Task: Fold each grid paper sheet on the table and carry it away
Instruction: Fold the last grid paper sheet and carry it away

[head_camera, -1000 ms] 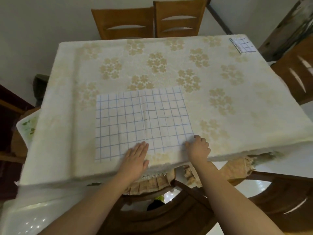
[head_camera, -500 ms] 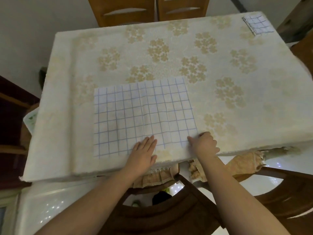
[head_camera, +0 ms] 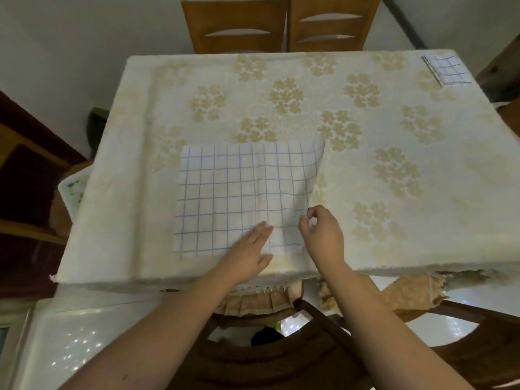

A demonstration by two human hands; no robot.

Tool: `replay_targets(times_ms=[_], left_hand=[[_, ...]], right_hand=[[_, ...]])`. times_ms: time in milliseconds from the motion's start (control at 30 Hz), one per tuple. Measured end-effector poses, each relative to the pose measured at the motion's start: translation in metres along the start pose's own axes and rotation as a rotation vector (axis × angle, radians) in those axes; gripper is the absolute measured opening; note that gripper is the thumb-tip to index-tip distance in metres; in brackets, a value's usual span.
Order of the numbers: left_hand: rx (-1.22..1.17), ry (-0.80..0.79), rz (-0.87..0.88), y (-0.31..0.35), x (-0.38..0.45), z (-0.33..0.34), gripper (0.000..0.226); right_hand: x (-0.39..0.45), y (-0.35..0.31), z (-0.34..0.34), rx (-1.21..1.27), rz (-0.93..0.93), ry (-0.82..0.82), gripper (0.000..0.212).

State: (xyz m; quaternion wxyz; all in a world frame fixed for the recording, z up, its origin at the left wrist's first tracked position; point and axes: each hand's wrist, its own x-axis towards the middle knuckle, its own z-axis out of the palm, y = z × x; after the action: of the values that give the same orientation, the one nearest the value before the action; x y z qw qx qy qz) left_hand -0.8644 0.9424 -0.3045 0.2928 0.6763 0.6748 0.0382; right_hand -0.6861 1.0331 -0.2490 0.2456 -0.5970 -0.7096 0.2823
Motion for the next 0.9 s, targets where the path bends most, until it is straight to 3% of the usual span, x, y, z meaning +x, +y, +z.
replay_targets(times_ms=[200,333,433,667,900], left_hand=[[-0.599,0.206,-0.306,-0.019,-0.002,-0.047,0.043],[-1.096,0.243,-0.390,-0.032,-0.018,-0.074,0.032],[-1.325,0.260,-0.460,-0.041,-0.034,-0.090,0.036],[-1.545,0.292,-0.547,-0.069,-0.052,-0.105,0.032],[-1.380,0.376,-0.618,-0.101,-0.050,-0.111,0.028]], right_hand=[[-0.010,-0.061,0.024,-0.116,-0.350,-0.069,0.013],[-0.024,-0.091,0.042,-0.156,-0.489,-0.098,0.011],[-0.034,-0.109,0.057,-0.183,-0.547,-0.127,0.013],[-0.046,-0.139,0.084,-0.213,-0.656,-0.180,0.011],[-0.046,-0.150,0.106,-0.200,-0.716,-0.227,0.014]])
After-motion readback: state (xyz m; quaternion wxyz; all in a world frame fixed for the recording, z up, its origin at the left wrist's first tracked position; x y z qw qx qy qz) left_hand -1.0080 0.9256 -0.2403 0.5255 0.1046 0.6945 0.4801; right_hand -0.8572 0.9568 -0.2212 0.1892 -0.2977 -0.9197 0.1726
